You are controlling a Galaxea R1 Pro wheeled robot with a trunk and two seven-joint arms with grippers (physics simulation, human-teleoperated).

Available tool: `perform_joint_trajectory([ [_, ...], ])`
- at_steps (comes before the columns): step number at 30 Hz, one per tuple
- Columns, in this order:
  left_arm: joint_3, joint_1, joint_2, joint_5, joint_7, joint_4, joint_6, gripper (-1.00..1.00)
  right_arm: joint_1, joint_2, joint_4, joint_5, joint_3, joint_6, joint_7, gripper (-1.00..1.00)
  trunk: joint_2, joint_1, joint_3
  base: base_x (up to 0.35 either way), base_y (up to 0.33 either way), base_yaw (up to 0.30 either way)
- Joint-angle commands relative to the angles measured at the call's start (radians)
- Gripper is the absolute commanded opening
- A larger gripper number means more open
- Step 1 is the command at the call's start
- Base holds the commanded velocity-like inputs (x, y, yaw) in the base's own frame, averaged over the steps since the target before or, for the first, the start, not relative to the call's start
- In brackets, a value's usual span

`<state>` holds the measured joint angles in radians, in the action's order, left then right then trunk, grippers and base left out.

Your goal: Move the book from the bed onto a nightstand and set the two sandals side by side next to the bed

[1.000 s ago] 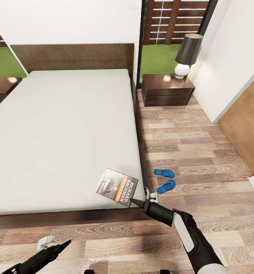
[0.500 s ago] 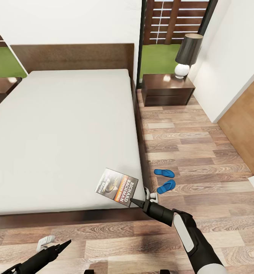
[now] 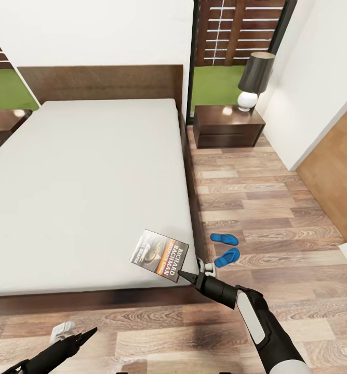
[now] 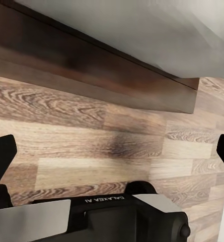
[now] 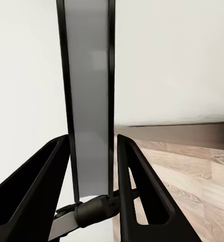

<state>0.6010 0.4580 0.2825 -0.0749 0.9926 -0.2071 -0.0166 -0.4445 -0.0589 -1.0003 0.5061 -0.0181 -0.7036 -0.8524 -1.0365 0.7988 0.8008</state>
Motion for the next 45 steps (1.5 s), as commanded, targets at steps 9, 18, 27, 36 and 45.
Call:
perform_joint_trajectory([
  [9,0.007,0.001,0.0,-0.008,0.004,0.0,-0.002,1.0,0.0,0.001,0.0,0.0,-0.002,-0.008,-0.001,-1.0,0.0,0.0,-0.014,0.0,0.0,0.0],
  [18,0.007,0.001,0.0,-0.01,0.008,0.0,-0.001,1.0,0.004,0.091,0.003,-0.011,-0.007,-0.015,-0.004,-1.0,0.0,0.0,-0.028,0.0,0.0,0.0],
  [27,0.004,0.001,-0.003,-0.015,0.008,0.013,0.0,1.0,0.009,0.363,0.016,-0.009,-0.01,-0.008,-0.006,-1.0,0.0,0.0,-0.042,0.0,0.0,0.0],
  [36,-0.021,0.001,-0.011,-0.129,0.009,0.015,0.0,1.0,0.012,0.462,0.162,-0.008,-0.013,-0.005,-0.007,-1.0,0.0,0.0,-0.056,0.0,0.0,0.0],
  [45,-0.032,0.001,-0.042,-0.365,0.004,0.015,0.0,1.0,0.012,0.464,0.182,-0.002,-0.013,-0.006,-0.007,-1.0,0.0,0.0,-0.071,0.0,0.0,0.0],
])
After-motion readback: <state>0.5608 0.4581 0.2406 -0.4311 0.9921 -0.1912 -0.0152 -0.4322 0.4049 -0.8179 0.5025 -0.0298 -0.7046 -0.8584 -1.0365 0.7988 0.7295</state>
